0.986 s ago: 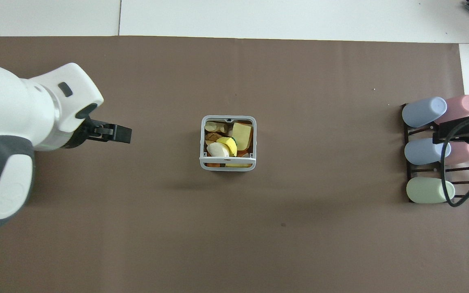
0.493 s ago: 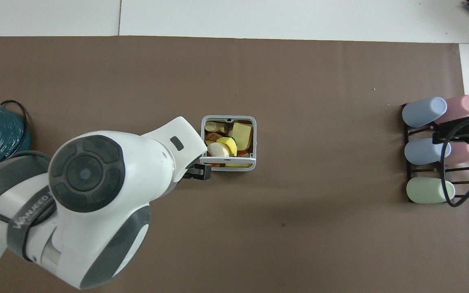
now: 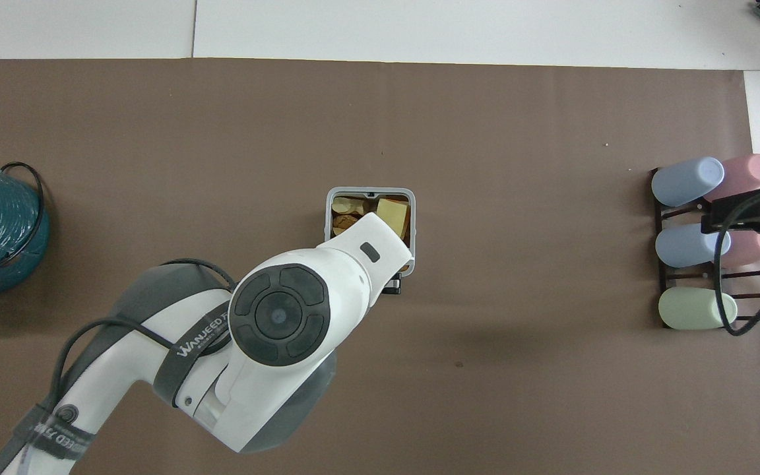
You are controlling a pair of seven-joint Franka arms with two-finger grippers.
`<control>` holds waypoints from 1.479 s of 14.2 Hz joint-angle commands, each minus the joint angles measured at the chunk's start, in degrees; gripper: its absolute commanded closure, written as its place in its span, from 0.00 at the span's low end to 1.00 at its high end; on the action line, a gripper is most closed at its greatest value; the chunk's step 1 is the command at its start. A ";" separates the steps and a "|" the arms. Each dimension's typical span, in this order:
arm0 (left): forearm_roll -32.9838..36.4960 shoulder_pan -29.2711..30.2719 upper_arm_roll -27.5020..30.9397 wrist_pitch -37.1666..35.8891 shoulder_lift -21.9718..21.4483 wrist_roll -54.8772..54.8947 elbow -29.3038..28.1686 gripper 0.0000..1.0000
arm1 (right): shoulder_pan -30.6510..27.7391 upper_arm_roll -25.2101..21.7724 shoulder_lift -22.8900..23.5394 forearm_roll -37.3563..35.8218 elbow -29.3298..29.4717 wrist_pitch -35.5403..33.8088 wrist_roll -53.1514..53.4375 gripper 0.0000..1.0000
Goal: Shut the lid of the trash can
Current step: 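Swing the lid over the bin opening with the left gripper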
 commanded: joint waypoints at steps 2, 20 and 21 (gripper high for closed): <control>0.35 0.95 0.80 9.65 3.20 2.19 0.04 1.00 | -0.04 0.13 -1.25 0.70 -1.72 1.48 0.61 0.00; 0.35 2.54 1.41 9.10 11.41 2.37 6.46 1.00 | -0.04 0.13 -1.33 0.70 -1.72 1.48 0.61 0.00; 0.35 3.15 1.50 5.24 9.48 2.11 6.37 1.00 | -0.04 0.22 -1.33 0.70 -1.72 1.48 0.61 0.00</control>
